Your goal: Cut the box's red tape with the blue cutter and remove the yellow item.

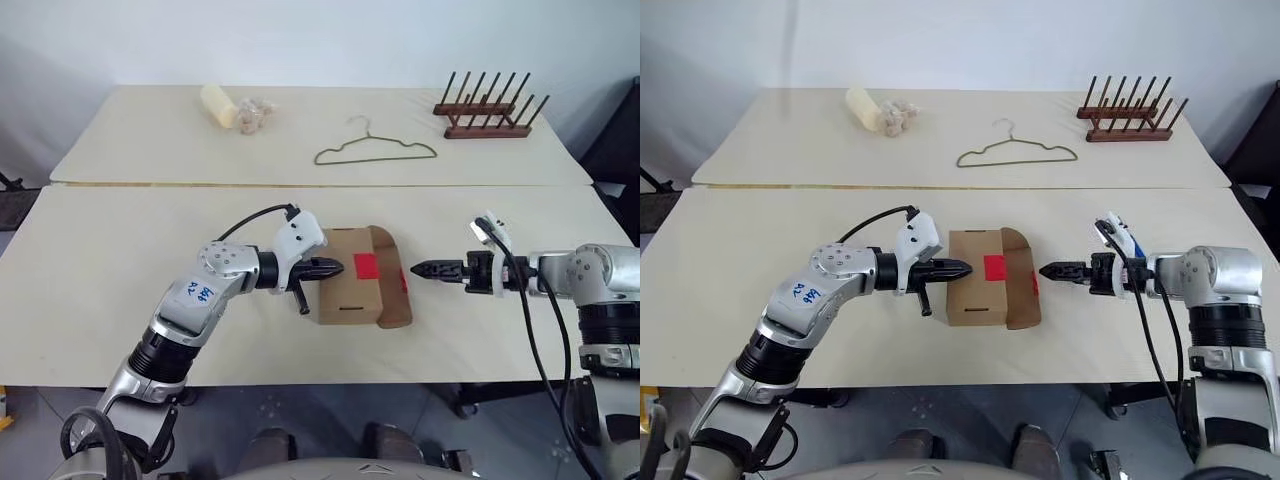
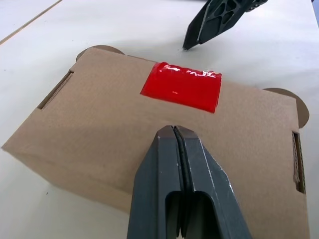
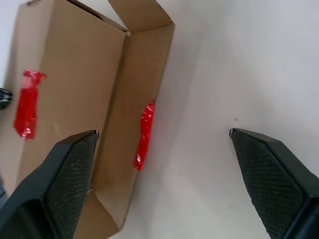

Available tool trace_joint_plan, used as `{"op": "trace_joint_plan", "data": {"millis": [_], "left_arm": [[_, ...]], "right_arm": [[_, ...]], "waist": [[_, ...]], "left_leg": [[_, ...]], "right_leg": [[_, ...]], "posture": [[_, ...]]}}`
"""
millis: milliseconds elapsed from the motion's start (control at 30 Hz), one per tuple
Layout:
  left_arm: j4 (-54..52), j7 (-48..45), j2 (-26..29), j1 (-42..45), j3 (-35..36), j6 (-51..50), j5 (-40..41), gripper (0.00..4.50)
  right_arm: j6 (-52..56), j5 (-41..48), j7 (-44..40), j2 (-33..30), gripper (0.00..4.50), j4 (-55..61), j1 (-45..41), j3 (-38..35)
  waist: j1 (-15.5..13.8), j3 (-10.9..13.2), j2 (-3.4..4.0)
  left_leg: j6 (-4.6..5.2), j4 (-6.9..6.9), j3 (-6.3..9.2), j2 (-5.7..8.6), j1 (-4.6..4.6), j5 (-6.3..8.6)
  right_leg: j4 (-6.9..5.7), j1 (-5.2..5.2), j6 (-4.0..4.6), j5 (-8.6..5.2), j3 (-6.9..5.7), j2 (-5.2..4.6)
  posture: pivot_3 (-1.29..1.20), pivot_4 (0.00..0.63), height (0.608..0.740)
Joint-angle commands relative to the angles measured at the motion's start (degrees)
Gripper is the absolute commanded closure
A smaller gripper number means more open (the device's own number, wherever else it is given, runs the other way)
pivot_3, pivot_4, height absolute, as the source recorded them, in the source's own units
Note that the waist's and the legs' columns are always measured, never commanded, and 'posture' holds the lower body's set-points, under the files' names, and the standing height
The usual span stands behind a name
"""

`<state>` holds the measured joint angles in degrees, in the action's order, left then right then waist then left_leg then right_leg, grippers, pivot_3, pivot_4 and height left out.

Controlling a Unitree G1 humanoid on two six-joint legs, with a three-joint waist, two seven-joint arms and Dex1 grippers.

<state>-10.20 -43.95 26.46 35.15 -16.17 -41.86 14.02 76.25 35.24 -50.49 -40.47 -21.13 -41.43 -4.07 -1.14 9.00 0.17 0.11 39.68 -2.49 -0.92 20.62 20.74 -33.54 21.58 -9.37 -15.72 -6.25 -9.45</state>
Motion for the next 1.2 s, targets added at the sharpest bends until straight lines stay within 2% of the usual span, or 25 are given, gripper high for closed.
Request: {"op": "trace_joint_plan", "data": {"millis": [33, 100, 233, 500, 933, 1033, 1100, 1167, 1200], "left_arm": [[1.59, -0.46, 0.53, -1.78, -2.34, -2.18, -0.99, 4.50], [1.53, -0.46, 0.61, -1.82, -2.32, -2.34, -0.95, 4.50], [1.29, -0.38, 0.78, -1.84, -2.11, -2.69, -0.87, 4.50], [0.23, -0.19, 1.23, -2.23, -1.68, -3.67, -0.82, 4.50], [-0.57, -0.09, 1.52, -2.27, -1.92, -4.44, -0.77, 4.50], [-1.10, -0.07, 1.84, -2.57, -1.93, -4.80, -0.72, 4.50], [-1.53, 0.06, 1.95, -2.83, -1.90, -5.12, -0.67, 4.50], [-2.17, 0.19, 2.10, -3.20, -1.82, -5.47, -0.56, 4.50], [-2.33, 0.30, 2.06, -3.34, -1.83, -5.56, -0.56, 4.50]], "right_arm": [[-1.36, -1.35, -2.74, 2.21, 0.47, -3.25, 0.11, 4.88], [-2.44, -1.91, -4.48, 3.63, 1.02, -5.01, -0.40, 6.29], [-2.77, -2.39, -7.24, 5.41, 2.41, -5.64, -1.02, 8.57], [-3.71, -4.40, -10.43, 7.67, 2.41, -7.76, -2.63, 12.32], [-11.56, -14.25, -21.03, 11.40, 2.41, -20.22, -7.07, 24.42], [-14.69, -17.43, -23.32, 13.45, 3.01, -24.39, -8.60, 26.45], [-15.55, -18.43, -24.20, 14.72, 3.71, -26.46, -9.46, 26.03], [-15.44, -18.66, -24.47, 16.07, 4.39, -28.36, -10.26, 24.61], [-15.43, -18.80, -24.68, 16.49, 4.45, -29.11, -10.53, 24.10]], "waist": [[0.13, -0.01, -0.02], [0.41, -0.02, -0.03], [1.09, -0.02, -0.03], [1.31, -0.02, -0.03], [1.63, -0.27, -0.20], [2.08, -0.56, -0.37], [2.41, -0.61, -0.39], [2.85, -0.93, -0.80], [2.92, -1.00, -0.92]], "left_leg": [[0.00, 0.00, 0.00, 0.00, -0.01, 0.00], [-0.01, -0.02, -0.01, 0.00, -0.03, 0.00], [-0.05, -0.09, -0.01, -0.01, -0.07, -0.02], [-0.08, -0.15, -0.01, -0.01, -0.10, -0.03], [-0.16, -0.29, -0.05, -0.03, -0.31, -0.02], [-0.20, -0.41, -0.08, -0.04, -0.42, -0.04], [-0.23, -0.46, -0.06, -0.06, -0.44, -0.05], [-0.25, -0.50, -0.03, -0.08, -0.47, -0.05], [-0.29, -0.51, -0.03, -0.13, -0.50, -0.03]], "right_leg": [[-0.01, 0.00, 0.00, 0.00, 0.00, 0.00], [-0.01, -0.01, 0.00, 0.00, 0.00, 0.00], [-0.01, -0.01, 0.00, 0.00, 0.00, 0.00], [-0.01, -0.01, 0.00, 0.00, 0.00, 0.01], [-0.01, -0.10, 0.01, -0.01, 0.04, 0.03], [-0.01, -0.15, 0.04, -0.03, 0.05, 0.05], [-0.01, -0.15, 0.07, -0.04, 0.05, 0.05], [-0.02, -0.15, 0.08, -0.05, 0.04, 0.07], [0.00, -0.21, 0.11, -0.06, 0.03, 0.13]], "posture": [[0.00, 0.150, 0.740], [0.00, 0.150, 0.740], [0.00, 0.150, 0.740], [0.00, 0.150, 0.740], [0.00, 0.150, 0.740], [0.00, 0.150, 0.740], [0.00, 0.150, 0.740], [0.00, 0.150, 0.740], [0.00, 0.150, 0.740]]}}
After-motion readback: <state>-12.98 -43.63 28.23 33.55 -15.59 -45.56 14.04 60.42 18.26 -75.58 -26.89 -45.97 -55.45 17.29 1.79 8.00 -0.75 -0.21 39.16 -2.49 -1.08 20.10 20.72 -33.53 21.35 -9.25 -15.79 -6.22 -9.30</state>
